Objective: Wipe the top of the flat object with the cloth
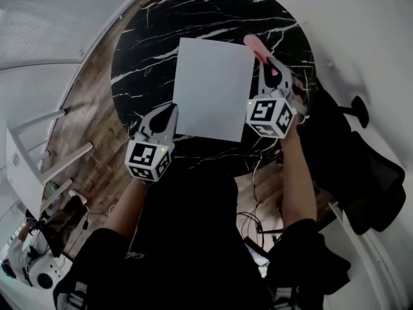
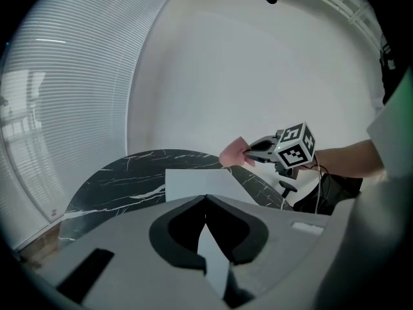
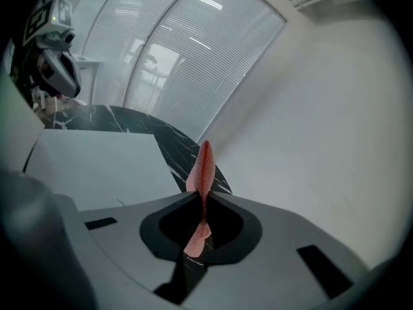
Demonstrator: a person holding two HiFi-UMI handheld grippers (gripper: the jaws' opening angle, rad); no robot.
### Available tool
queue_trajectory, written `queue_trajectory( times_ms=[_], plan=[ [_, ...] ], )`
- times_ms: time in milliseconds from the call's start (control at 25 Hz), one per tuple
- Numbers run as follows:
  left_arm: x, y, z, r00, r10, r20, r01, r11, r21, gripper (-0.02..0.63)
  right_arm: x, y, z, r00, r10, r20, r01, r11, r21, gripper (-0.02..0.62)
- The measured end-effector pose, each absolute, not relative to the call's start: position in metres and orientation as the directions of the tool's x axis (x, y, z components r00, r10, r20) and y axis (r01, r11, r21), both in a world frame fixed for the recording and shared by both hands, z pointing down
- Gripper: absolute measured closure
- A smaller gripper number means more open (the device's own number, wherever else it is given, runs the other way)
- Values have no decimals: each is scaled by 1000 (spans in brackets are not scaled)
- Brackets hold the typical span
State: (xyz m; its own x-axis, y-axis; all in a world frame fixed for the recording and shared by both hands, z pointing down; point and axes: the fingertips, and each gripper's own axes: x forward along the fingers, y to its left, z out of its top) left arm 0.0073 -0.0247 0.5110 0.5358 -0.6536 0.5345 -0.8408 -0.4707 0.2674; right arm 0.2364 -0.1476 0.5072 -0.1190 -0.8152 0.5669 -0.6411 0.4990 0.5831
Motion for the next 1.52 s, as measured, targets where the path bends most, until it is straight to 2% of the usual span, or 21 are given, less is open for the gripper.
queue_trajectory(
  times_ms=[160,360,520,1080,1520],
  plan=[
    [7,-30,519,534,-644,547,-842,-465,274,607,235,-169,534,-98,-789,606,-545,552,631,586],
    [7,-30,528,530,-634,563,-844,-457,281,607,224,-178,580,-112,-685,720,-477,673,566,584],
    [9,-27,534,535,-621,573,-841,-457,289,607,218,-175,596,-123,-638,760,-451,719,530,584],
    [7,-26,545,530,-605,594,-845,-436,310,607,212,-174,611,-143,-577,804,-512,738,439,584],
    [14,-19,550,546,-578,606,-833,-454,317,607,203,-150,611,-156,-558,815,-448,775,445,584]
  ],
)
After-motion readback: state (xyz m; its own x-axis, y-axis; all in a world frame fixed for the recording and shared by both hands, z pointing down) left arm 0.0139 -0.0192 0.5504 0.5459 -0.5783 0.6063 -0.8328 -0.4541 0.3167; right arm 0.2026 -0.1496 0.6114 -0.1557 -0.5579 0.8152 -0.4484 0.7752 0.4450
